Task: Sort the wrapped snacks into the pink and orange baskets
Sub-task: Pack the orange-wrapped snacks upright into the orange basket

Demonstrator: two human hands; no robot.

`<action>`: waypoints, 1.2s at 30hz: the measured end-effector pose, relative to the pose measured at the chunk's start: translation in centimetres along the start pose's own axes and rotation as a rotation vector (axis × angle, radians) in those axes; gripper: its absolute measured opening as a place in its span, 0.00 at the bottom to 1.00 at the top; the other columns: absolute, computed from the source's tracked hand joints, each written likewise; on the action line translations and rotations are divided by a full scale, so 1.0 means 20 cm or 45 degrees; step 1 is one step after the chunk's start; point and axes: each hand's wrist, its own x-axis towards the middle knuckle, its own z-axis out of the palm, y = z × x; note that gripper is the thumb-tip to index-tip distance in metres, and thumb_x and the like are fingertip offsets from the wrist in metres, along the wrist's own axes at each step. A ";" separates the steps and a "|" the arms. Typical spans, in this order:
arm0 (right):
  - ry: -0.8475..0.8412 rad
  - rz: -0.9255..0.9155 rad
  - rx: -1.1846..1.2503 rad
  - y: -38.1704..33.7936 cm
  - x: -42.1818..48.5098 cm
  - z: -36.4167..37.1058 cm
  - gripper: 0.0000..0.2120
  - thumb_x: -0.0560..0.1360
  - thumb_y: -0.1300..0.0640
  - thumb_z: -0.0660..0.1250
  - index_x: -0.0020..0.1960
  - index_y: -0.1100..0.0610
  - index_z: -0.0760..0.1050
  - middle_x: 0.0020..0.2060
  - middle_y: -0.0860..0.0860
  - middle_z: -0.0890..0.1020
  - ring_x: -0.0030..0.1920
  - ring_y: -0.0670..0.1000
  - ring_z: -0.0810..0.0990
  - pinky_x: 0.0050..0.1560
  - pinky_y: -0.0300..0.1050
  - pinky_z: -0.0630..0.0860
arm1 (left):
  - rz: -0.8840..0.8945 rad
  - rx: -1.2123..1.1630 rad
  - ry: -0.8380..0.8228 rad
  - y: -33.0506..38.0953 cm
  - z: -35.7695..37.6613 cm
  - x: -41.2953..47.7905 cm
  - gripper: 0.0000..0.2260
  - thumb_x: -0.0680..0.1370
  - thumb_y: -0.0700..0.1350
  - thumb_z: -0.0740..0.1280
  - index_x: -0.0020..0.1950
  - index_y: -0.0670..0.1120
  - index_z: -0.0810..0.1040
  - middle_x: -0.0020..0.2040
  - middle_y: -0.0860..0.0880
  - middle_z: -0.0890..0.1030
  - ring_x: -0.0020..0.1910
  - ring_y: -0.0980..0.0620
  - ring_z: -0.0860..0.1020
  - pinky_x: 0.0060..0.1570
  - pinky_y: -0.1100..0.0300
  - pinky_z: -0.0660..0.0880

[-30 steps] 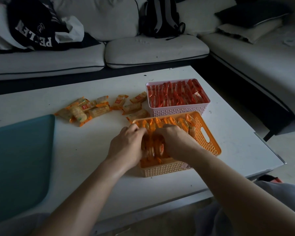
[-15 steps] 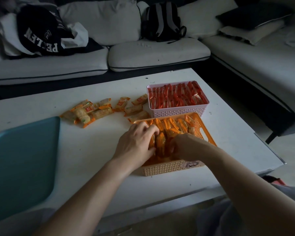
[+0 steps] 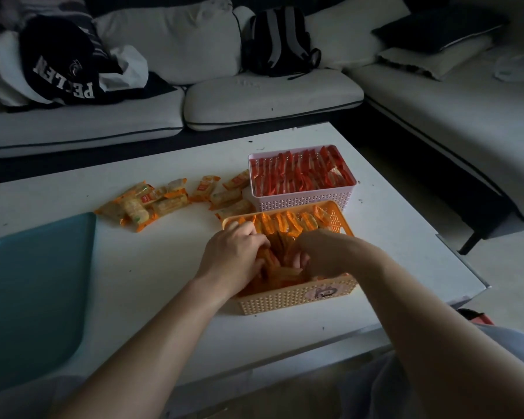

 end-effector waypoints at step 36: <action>0.539 0.188 0.030 0.07 -0.05 0.03 0.18 0.78 0.49 0.71 0.65 0.49 0.71 0.45 0.45 0.77 0.38 0.45 0.77 0.30 0.34 0.71 | -0.319 -0.543 0.168 0.16 -0.05 0.00 0.19 0.75 0.46 0.75 0.66 0.50 0.80 0.61 0.48 0.82 0.61 0.47 0.78 0.60 0.57 0.75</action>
